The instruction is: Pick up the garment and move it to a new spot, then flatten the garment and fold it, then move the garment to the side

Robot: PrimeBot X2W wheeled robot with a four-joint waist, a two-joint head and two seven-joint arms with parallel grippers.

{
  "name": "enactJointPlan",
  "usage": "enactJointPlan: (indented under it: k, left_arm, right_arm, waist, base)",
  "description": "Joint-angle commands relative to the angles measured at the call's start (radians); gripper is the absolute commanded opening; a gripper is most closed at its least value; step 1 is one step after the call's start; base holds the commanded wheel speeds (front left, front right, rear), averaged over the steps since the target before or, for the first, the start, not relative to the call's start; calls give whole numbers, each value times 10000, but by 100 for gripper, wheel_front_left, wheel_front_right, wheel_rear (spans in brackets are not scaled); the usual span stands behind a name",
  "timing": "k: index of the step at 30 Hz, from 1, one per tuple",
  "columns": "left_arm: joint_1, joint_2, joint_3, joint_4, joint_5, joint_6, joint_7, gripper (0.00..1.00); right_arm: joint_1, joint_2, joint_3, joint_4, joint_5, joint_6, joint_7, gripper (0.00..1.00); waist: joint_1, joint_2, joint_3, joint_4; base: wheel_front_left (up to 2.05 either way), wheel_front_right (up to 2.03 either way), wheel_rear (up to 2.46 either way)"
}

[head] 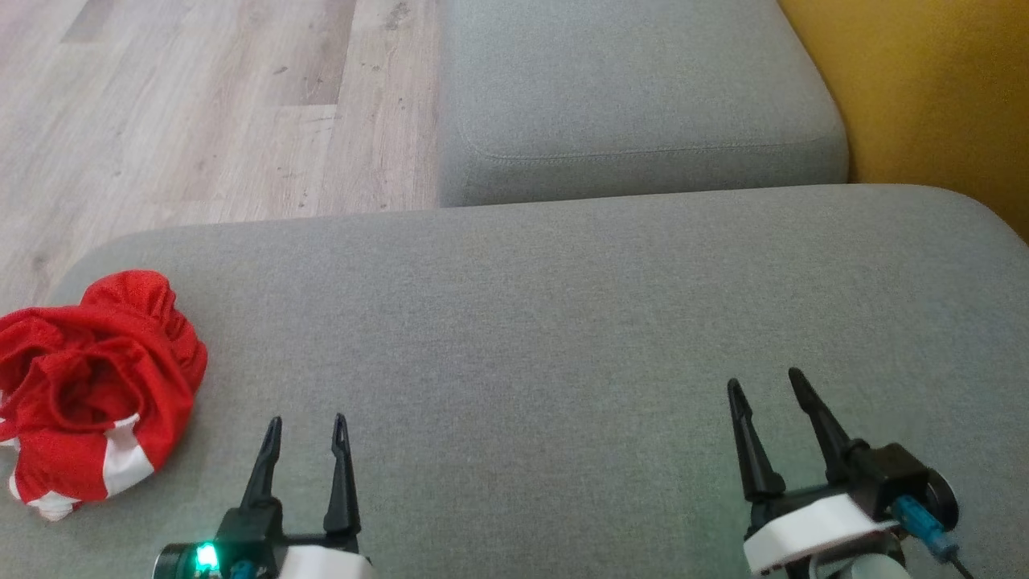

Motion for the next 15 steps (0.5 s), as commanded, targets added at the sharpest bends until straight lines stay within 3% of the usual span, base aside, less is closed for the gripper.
enactJointPlan:
  k: [1,15]
  left_arm:
    - [-340,75,214,-276,195,-4,-126,100]
    - [-364,75,380,-47,144,-172,-126,100]
  right_arm:
    - [-237,-95,211,-325,-200,-7,-136,100]
    - [-261,-95,118,-29,-140,-7,-136,100]
  waist:
    - [0,-1,-8,-5]
    - [0,-1,1,-96]
  base:
    - [0,0,0]
    - [0,0,0]
